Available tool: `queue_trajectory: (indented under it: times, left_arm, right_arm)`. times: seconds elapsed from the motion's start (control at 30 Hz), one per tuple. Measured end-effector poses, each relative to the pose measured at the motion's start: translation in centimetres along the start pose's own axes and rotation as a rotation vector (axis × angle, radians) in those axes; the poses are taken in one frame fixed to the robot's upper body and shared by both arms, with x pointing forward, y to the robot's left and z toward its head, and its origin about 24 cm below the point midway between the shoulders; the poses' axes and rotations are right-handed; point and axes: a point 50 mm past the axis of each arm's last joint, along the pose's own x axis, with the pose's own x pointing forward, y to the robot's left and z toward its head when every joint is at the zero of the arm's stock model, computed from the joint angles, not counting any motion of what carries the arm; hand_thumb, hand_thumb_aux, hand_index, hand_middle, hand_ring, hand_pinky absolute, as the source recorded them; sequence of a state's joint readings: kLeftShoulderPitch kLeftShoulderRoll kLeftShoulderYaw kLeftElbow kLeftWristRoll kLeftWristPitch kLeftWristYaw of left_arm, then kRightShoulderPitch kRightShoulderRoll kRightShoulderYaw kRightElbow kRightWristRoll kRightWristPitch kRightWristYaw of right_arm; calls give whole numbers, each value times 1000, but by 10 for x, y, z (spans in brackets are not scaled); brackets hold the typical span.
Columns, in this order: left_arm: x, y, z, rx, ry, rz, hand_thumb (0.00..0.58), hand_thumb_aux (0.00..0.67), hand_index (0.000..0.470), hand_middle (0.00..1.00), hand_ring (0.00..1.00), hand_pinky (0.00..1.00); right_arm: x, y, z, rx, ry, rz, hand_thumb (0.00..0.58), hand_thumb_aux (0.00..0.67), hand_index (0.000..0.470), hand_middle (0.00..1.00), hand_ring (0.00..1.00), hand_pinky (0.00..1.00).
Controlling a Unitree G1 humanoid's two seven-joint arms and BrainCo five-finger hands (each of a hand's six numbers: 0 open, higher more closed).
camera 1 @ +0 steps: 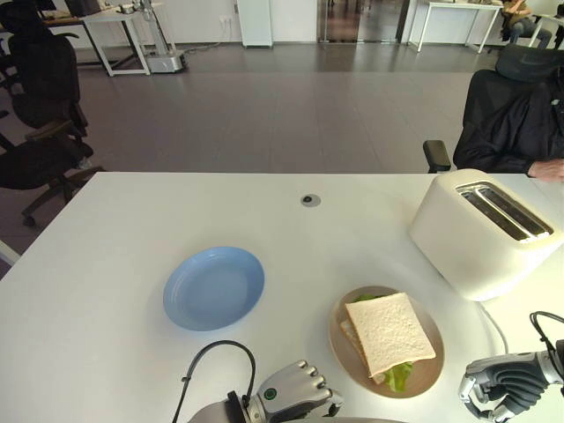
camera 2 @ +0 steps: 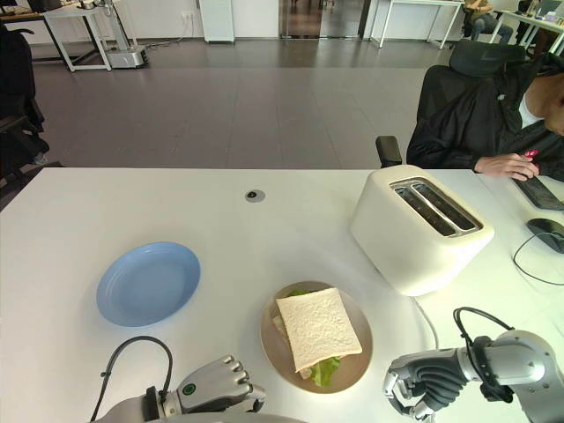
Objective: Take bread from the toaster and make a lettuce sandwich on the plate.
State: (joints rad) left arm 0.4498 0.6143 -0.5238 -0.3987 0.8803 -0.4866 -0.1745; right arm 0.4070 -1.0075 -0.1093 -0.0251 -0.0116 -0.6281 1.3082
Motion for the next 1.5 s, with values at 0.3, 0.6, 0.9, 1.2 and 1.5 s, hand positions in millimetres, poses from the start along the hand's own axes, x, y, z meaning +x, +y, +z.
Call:
queue_trajectory:
  times: [0.3, 0.6, 0.9, 1.2, 1.5]
  left_arm:
    - [33, 6, -15, 51, -55, 39, 580, 670, 470, 1000, 1000, 1000]
    - [57, 47, -66, 198, 163, 180, 580, 670, 470, 1000, 1000, 1000]
    - [82, 72, -100, 298, 273, 235, 580, 670, 470, 1000, 1000, 1000]
    - [93, 74, -104, 283, 282, 263, 580, 670, 470, 1000, 1000, 1000]
    - [80, 63, -77, 112, 238, 333, 62, 37, 26, 298, 298, 298]
  right_arm:
    - [27, -20, -12, -23, 0, -172, 580, 670, 470, 992, 992, 992]
    - [65, -71, -2, -36, 5, -484, 580, 670, 470, 1000, 1000, 1000]
    - [100, -122, 15, 4, 21, -681, 580, 670, 470, 996, 996, 996]
    - [116, -154, 20, 35, 19, -775, 580, 670, 470, 973, 973, 973]
    - [113, -149, 29, 50, -85, -825, 543, 502, 352, 910, 910, 910]
